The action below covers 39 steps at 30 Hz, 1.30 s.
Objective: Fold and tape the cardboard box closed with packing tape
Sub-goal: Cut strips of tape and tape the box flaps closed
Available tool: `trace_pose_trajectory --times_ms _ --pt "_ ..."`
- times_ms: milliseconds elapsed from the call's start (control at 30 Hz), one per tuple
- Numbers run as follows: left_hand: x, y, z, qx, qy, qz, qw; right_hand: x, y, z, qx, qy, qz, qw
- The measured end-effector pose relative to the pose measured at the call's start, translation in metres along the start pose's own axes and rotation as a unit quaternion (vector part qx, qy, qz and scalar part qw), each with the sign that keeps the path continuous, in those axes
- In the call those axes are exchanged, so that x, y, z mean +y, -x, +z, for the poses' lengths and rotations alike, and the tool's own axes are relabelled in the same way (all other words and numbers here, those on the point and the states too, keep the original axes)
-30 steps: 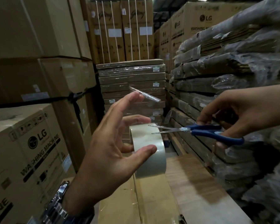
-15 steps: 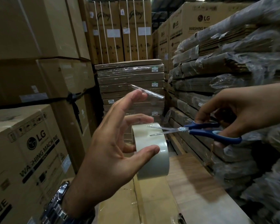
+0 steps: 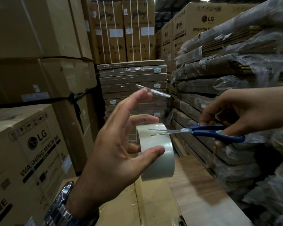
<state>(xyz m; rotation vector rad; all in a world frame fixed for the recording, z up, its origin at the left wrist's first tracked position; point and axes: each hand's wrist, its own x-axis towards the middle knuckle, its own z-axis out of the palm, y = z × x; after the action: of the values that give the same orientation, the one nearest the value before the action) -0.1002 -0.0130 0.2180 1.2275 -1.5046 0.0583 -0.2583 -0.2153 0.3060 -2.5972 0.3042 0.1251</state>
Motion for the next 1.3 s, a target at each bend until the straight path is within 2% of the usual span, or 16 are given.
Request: trace_pose_trajectory --times_ms 733,1300 --pt "0.002 -0.005 0.004 0.007 0.001 0.008 1.000 0.000 0.013 -0.005 0.060 -0.002 -0.032 0.998" --pt "0.002 -0.004 0.006 0.035 -0.013 0.016 0.999 -0.013 0.025 0.005 0.064 0.061 -0.026 0.996"
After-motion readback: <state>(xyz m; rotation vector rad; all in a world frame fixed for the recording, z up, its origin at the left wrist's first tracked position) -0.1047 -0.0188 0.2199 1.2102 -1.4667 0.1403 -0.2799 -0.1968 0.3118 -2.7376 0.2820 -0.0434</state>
